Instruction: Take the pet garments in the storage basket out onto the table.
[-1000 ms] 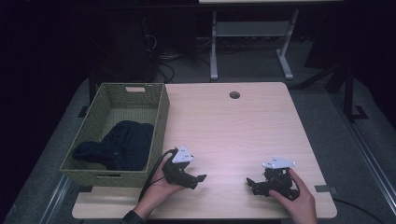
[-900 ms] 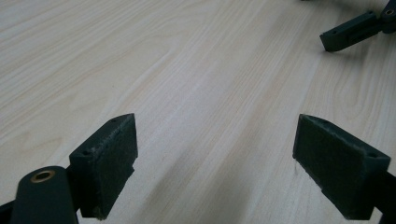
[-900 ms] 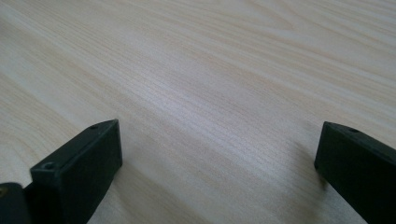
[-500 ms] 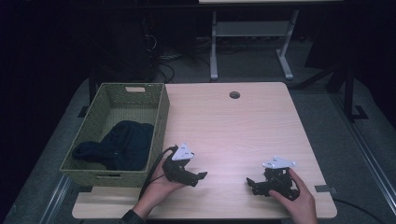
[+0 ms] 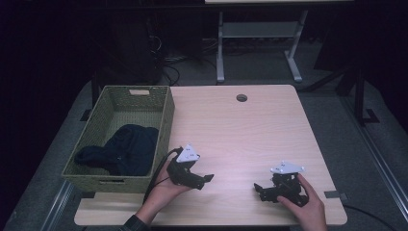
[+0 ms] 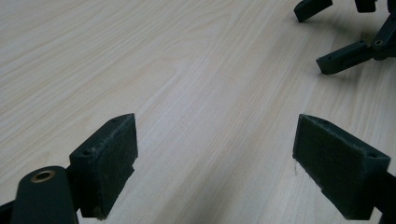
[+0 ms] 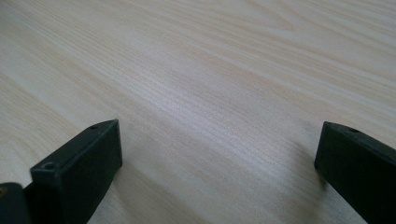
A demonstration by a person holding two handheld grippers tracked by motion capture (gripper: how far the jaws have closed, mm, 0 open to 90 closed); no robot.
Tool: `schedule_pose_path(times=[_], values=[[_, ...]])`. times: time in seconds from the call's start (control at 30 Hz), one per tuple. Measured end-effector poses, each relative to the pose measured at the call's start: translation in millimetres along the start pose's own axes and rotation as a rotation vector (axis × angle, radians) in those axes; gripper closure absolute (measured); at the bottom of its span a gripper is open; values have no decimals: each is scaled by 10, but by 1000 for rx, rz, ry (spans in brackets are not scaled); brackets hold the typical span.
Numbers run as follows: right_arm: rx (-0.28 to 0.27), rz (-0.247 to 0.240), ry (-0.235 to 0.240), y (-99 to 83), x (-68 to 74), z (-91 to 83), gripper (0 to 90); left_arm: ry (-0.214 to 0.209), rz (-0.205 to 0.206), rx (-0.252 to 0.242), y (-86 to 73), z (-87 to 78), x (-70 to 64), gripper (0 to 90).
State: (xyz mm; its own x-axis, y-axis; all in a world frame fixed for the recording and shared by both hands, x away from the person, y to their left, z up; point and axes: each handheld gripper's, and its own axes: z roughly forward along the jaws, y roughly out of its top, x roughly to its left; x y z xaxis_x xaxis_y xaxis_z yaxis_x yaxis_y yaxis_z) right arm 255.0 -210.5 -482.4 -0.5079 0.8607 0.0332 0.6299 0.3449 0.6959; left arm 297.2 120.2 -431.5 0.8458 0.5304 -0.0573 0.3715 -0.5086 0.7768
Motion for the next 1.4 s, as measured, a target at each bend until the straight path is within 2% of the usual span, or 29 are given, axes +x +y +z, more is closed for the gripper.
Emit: schedule_pose_path(times=[0.13,0.23,0.33,0.43,0.8,0.97,1.03,1.2,1.4], values=[[0,0,0,0,0,0,4,6,6,-6,33,-18,13,134],[0,0,0,0,0,0,4,5,-11,-23,54,-25,17,134],[0,0,0,0,0,0,4,9,8,-14,79,-33,34,134],[0,0,0,0,0,0,4,10,-7,-32,102,-35,34,134],[-2,-3,-1,0,-3,1,4,24,11,-22,175,-85,72,134],[-1,-2,-1,0,-2,1,4,25,-5,-37,200,-89,72,134],[-1,-2,-1,0,-2,1,4,26,6,-24,215,-102,77,134],[-1,-1,-1,0,-1,1,4,31,10,-37,268,-134,91,134],[-2,-2,-1,0,-1,1,4,18,-3,-51,328,-170,117,134]])
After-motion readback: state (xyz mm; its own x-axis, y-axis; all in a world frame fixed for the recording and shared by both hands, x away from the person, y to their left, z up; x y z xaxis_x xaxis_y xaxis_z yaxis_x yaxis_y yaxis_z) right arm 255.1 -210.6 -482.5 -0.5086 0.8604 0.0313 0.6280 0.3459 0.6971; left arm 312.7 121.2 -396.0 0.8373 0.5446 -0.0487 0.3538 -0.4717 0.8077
